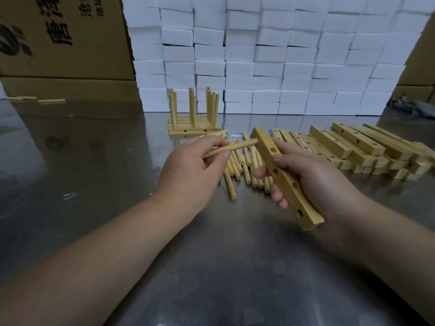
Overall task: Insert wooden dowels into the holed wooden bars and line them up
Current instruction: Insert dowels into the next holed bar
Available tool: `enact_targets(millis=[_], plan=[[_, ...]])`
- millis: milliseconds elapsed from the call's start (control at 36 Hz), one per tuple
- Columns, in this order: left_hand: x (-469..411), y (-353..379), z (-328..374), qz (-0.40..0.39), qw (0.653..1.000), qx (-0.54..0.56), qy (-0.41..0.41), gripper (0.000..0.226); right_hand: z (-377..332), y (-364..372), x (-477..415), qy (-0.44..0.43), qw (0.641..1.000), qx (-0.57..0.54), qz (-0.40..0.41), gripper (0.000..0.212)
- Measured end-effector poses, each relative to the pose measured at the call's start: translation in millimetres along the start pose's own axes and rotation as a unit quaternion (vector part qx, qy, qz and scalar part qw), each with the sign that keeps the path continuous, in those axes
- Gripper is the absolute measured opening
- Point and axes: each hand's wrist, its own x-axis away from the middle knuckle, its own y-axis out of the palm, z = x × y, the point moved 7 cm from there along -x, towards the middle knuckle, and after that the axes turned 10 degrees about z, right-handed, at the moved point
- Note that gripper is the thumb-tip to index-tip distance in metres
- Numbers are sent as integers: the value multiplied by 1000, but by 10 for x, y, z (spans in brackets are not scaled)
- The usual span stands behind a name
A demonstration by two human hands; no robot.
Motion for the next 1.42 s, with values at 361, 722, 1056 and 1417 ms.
enact_targets(millis=[361,722,1056,1417], plan=[[-9,-64,115,14,996,-53,63,23,-65,19,75,-11,999,51,-10,26],[10,-15,36,-42,999,-23,1,19,-102,3,104,-35,993,112,1,32],[0,-14,-5,-61,995,14,-80,21,-108,32,133,-36,990,133,-4,32],[-26,4,-116,-52,989,18,-137,16,-38,43,110,-24,995,91,35,44]])
